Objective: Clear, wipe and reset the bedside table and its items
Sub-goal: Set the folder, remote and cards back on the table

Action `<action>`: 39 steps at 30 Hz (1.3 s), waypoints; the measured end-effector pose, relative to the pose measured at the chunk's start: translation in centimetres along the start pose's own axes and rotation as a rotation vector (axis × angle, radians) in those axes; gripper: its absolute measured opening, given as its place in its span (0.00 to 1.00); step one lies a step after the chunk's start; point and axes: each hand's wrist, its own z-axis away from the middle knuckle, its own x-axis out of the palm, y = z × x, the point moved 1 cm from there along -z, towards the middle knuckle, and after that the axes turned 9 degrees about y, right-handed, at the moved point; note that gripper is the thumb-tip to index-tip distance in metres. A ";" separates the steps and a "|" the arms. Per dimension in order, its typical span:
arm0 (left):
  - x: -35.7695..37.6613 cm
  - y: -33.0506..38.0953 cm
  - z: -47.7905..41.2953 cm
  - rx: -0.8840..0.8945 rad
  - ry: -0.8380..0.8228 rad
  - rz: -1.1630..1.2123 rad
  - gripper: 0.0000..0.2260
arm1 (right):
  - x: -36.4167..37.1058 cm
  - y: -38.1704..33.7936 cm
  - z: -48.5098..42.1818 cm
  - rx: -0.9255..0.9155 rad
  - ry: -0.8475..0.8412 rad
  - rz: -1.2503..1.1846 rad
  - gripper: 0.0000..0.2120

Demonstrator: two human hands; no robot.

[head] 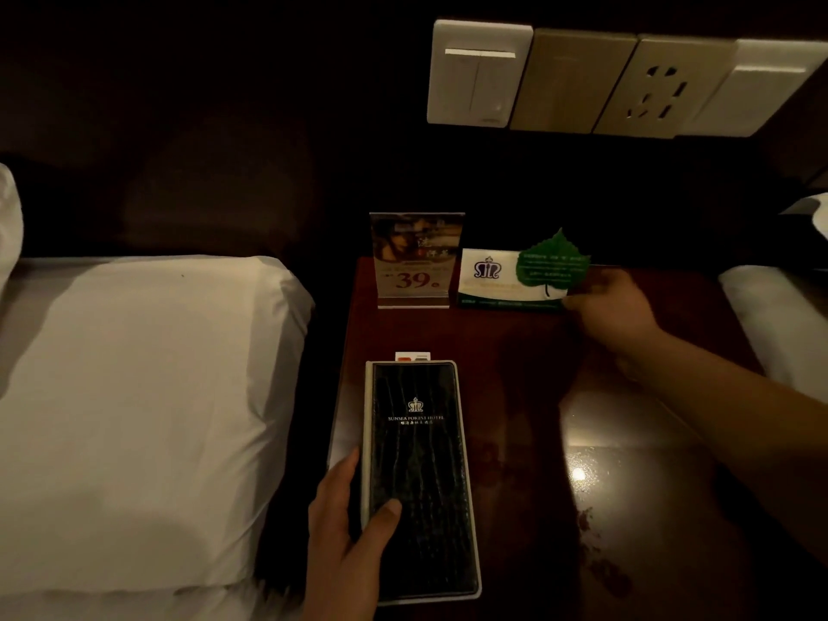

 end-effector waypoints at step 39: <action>0.2 -0.7 -0.4 0.074 0.024 0.022 0.29 | 1.8 3.0 -1.1 0.134 -0.043 -0.339 0.36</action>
